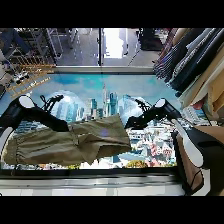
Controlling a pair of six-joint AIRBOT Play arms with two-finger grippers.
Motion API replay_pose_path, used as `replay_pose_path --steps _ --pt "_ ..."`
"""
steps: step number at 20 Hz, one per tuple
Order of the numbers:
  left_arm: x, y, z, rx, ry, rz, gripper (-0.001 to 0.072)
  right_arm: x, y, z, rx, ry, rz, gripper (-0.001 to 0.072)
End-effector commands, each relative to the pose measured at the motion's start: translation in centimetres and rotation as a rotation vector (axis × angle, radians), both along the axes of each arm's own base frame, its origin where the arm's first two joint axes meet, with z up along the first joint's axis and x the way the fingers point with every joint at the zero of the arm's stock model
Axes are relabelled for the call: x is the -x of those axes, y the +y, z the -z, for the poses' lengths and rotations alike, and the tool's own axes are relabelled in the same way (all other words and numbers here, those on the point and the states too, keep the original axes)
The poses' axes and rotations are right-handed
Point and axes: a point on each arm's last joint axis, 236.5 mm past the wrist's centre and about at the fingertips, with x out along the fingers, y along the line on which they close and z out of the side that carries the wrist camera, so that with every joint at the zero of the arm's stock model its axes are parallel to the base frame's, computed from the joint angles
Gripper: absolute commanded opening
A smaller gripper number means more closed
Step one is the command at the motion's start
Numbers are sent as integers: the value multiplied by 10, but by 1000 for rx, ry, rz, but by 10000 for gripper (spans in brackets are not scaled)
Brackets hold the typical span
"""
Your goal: Fold the clothes and pants, and hang the long-sleeved shirts on hangers.
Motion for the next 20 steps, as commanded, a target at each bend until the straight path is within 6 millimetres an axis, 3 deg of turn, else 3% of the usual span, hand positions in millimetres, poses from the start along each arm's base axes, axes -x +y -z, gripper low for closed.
replay_pose_path --steps 1,3,4,6,7,8,9,11,13,15,17,18,20 --pt "3 -8 2 0 3 26 16 10 12 26 -73 31 -57 584" --pt "3 -8 2 1 3 27 16 21 28 39 -68 49 -112 556" --pt "5 -9 1 2 11 30 16 26 37 42 -63 41 -144 476" --pt "17 -9 1 4 54 55 17 25 52 40 -49 -15 -203 123" --pt "23 -9 1 5 76 68 17 19 50 35 -9 -41 -222 13" --pt "26 -9 0 5 87 75 17 11 38 30 60 -56 -220 11" --pt "26 -8 0 4 85 74 17 1 12 25 181 -78 -212 10" --pt "25 -4 2 -13 84 72 17 -23 -65 8 474 -132 -107 10" --pt "23 -2 4 -24 77 70 17 -34 -134 -28 644 -185 19 9" --pt "14 -2 6 -27 47 51 17 -34 -183 -69 721 -238 132 9" --pt "7 -3 13 -24 39 36 17 -29 -213 -110 753 -304 215 9" --pt "6 -7 18 -14 49 34 17 -25 -217 -130 752 -340 245 9" --pt "12 -19 34 5 82 72 17 -20 -204 -163 723 -418 257 9"
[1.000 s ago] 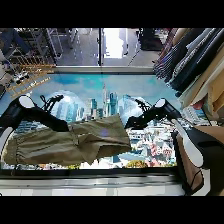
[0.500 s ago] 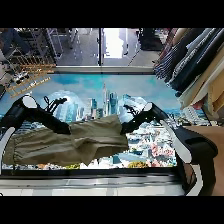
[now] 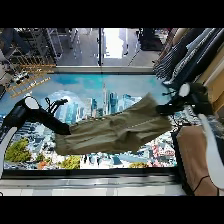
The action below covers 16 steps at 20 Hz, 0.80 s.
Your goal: Fold the clothes and pants, and hang the long-sleeved shirts on hangers.
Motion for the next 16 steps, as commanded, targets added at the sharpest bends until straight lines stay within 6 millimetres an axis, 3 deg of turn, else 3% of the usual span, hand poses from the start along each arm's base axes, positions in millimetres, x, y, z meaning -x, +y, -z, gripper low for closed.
replay_pose_path --steps 1,3,4,7,9,10,12,14,16 --pt "2 -14 27 7 40 32 17 10 -4 -63 26 -145 34 9" --pt "-5 -21 51 -4 55 29 16 12 35 -89 -6 -202 -2 9" --pt "-11 -23 62 -9 48 18 16 14 64 -97 -35 -214 -45 9" --pt "-16 -18 87 -39 67 3 16 28 156 -102 -106 -232 -177 9" --pt "-13 -4 85 -90 79 6 16 39 218 -99 -155 -250 -262 9" --pt "-11 0 72 -87 85 13 16 45 249 -95 -178 -260 -304 9" --pt "-21 15 24 -75 9 -18 16 54 300 -83 -219 -269 -371 10" --pt "-37 45 -36 -71 -133 -125 17 68 351 -62 -256 -258 -454 10" --pt "-37 81 -88 -65 -261 -232 16 83 403 -35 -304 -249 -570 11"
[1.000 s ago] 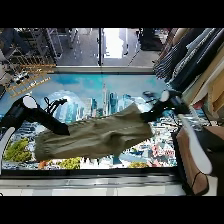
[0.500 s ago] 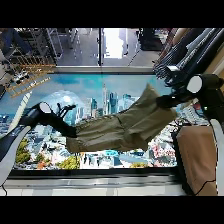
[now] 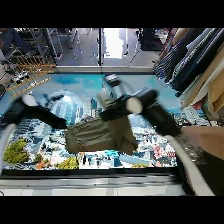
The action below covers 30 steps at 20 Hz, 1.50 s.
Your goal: Fold the clothes and pants, and hang the long-sleeved shirts on hangers.
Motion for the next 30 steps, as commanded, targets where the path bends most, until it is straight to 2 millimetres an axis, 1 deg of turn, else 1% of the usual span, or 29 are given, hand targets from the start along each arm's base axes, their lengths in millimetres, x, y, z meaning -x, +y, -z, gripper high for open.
replay_pose_path --steps 1,2,3,4,5,6,7,9,10,11,12,13,14,15,16,17,18,19,20,21,22,23,24,25,27,30 --pt "3 53 -81 -3 -182 -159 17 32 103 38 -110 2 -177 12" --pt "7 64 -97 4 -219 -193 17 41 131 53 -160 21 -219 13" --pt "9 70 -108 13 -246 -219 17 49 152 66 -205 53 -237 43" --pt "11 72 -116 26 -263 -231 16 55 162 78 -224 85 -253 206" --pt "12 71 -118 32 -265 -230 17 54 157 83 -207 97 -257 344" --pt "13 69 -116 38 -256 -227 16 45 139 80 -171 104 -242 415" --pt "13 62 -113 54 -242 -212 17 29 111 71 -135 99 -211 432" --pt "15 40 -100 113 -197 -178 17 -9 45 45 -113 94 -101 444" --pt "15 35 -97 126 -187 -172 17 -16 30 40 -112 97 -74 449" --pt "14 6 -80 194 -141 -113 17 -36 -38 30 -98 159 43 462" --pt "12 -12 -68 221 -114 -80 17 -36 -70 35 -98 238 94 524" --pt "8 -27 -55 229 -93 -52 17 -34 -96 44 -120 325 144 547" --pt "-1 -42 -40 227 -90 -31 17 -33 -112 52 -159 385 176 555" --pt "-12 -57 -25 220 -105 -16 17 -34 -123 62 -217 437 213 596" --pt "-26 -73 -7 213 -122 -16 17 -33 -129 72 -264 475 239 596" --pt "-37 -86 12 204 -127 -19 16 -33 -134 85 -301 505 270 635" --pt "-40 -97 30 199 -111 -8 16 -32 -138 96 -317 517 285 648" --pt "-34 -107 46 195 -74 31 17 -30 -144 108 -318 528 299 649" --pt "-18 -117 60 196 -17 111 17 -28 -148 119 -312 547 306 659" --pt "5 -123 69 198 41 229 16 -24 -150 128 -304 577 292 665" --pt "32 -120 76 188 123 329 16 -23 -150 138 -304 604 282 667" --pt "47 -113 81 160 183 366 15 -21 -144 146 -320 631 256 706" --pt "52 -104 84 126 204 385 15 -20 -137 153 -351 658 233 705" --pt "51 -96 86 105 201 382 15 -19 -127 159 -396 681 202 705" --pt "47 -90 86 110 200 362 15 -21 -113 171 -471 722 172 706" --pt "45 -88 87 109 196 354 15 -20 -103 193 -512 785 164 706"
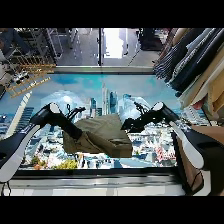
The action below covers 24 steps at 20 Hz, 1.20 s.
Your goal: Fold the clothes and pants, and hang the long-sleeved shirts on hangers.
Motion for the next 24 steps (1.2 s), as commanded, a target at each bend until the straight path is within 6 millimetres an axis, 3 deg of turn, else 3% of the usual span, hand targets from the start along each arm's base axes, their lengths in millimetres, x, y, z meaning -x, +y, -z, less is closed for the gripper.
replay_pose_path --steps 1,5,7,8,9,10,12,14,16,18,21,23,24 --pt "4 6 3 -13 14 21 15 3 20 16 -114 46 -31 706" --pt "-3 5 5 -15 -11 6 16 14 51 18 -144 62 -118 691" --pt "-3 5 5 -16 -12 5 16 19 79 15 -190 76 -132 508" --pt "-3 5 5 -15 -13 5 16 21 94 10 -225 81 -131 374" --pt "-3 5 5 -15 -13 5 15 20 105 2 -249 68 -135 88" --pt "-2 6 2 -14 -13 5 15 19 113 -10 -276 58 -149 13" --pt "1 9 -16 -15 -9 -19 15 15 118 -46 -308 6 -176 12" --pt "3 11 -49 -3 -74 -13 15 -1 103 -88 -287 -85 -152 11" --pt "15 14 -87 9 -131 10 16 -19 65 -137 -230 -180 -66 11" --pt "39 17 -118 18 -143 52 17 -34 6 -192 -172 -281 75 11" --pt "56 19 -147 25 -190 78 17 -38 -107 -267 -77 -430 361 11" --pt "59 16 -156 44 -211 77 17 -21 -194 -305 11 -507 585 11" --pt "60 10 -160 71 -210 76 17 -6 -232 -315 59 -514 681 10"
